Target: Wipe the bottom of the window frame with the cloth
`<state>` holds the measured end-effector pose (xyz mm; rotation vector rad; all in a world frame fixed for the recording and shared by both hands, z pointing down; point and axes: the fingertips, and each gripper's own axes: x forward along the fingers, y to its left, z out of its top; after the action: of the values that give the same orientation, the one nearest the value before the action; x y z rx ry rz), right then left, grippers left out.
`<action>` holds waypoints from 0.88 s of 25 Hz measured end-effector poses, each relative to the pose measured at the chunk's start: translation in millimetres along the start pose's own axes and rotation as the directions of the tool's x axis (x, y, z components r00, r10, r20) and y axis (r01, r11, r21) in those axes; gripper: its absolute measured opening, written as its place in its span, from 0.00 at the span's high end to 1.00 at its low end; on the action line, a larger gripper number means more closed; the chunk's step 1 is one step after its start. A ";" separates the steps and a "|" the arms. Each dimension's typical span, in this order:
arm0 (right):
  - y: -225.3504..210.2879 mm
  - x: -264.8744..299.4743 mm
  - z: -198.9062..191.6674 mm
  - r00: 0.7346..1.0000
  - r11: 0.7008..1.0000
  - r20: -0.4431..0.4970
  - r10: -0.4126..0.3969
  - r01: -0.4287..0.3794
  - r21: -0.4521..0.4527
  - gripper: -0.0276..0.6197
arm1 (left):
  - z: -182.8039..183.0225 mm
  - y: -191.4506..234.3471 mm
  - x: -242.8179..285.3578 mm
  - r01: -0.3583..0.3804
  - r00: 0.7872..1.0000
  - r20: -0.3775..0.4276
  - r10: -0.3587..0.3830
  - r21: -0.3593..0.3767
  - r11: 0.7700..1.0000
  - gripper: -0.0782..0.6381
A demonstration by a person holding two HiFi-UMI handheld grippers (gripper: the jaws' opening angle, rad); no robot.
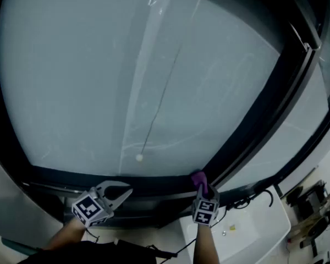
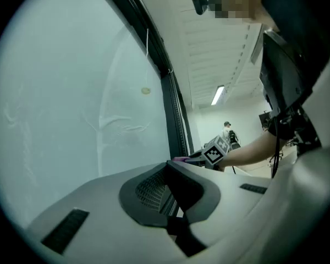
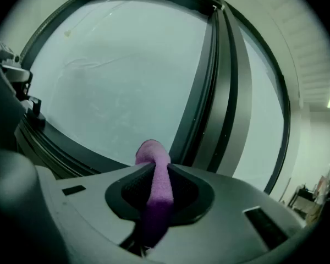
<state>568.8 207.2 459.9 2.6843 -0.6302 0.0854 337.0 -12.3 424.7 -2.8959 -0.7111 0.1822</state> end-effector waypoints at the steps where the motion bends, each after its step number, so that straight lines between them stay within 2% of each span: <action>1: 2.4 2.8 -12.3 0.999 1.000 -0.042 -0.009 0.008 -0.009 0.85 | -2.0 -1.2 -3.6 0.002 1.000 -0.002 -0.002 -0.016 1.000 0.89; 5: 16.8 8.6 -53.0 0.984 0.999 -0.172 -0.042 0.036 -0.038 0.85 | -6.4 -8.6 -19.6 0.002 1.000 -0.009 -0.003 -0.072 0.997 0.89; 11: 22.6 23.1 -52.1 0.972 0.996 -0.226 -0.060 0.042 -0.085 0.85 | 0.1 -8.6 -21.0 0.008 1.000 0.012 -0.006 -0.117 0.993 0.89; 14: 24.5 24.6 -52.2 0.965 0.995 -0.259 -0.042 0.016 -0.103 0.85 | 0.3 -6.7 -22.8 -0.002 1.000 0.026 0.004 -0.113 0.994 0.89; 16: 26.7 22.7 -50.9 0.964 0.997 -0.264 -0.018 -0.003 -0.082 0.85 | 2.0 -3.8 -23.8 -0.017 0.999 0.045 0.022 -0.113 0.993 0.89; 19: 36.8 15.1 -48.5 0.966 0.998 -0.258 0.037 -0.049 -0.041 0.85 | 6.2 -3.6 -23.8 -0.025 0.998 0.060 0.035 -0.155 0.988 0.89; 22: 50.2 9.1 -46.1 0.963 0.994 -0.253 0.092 -0.102 -0.029 0.85 | 4.5 -2.1 -23.7 -0.033 0.996 0.076 0.044 -0.141 0.989 0.89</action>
<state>556.1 179.3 521.5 2.5447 -0.6735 0.4272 314.5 -21.0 422.6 -3.0524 -0.7082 0.2627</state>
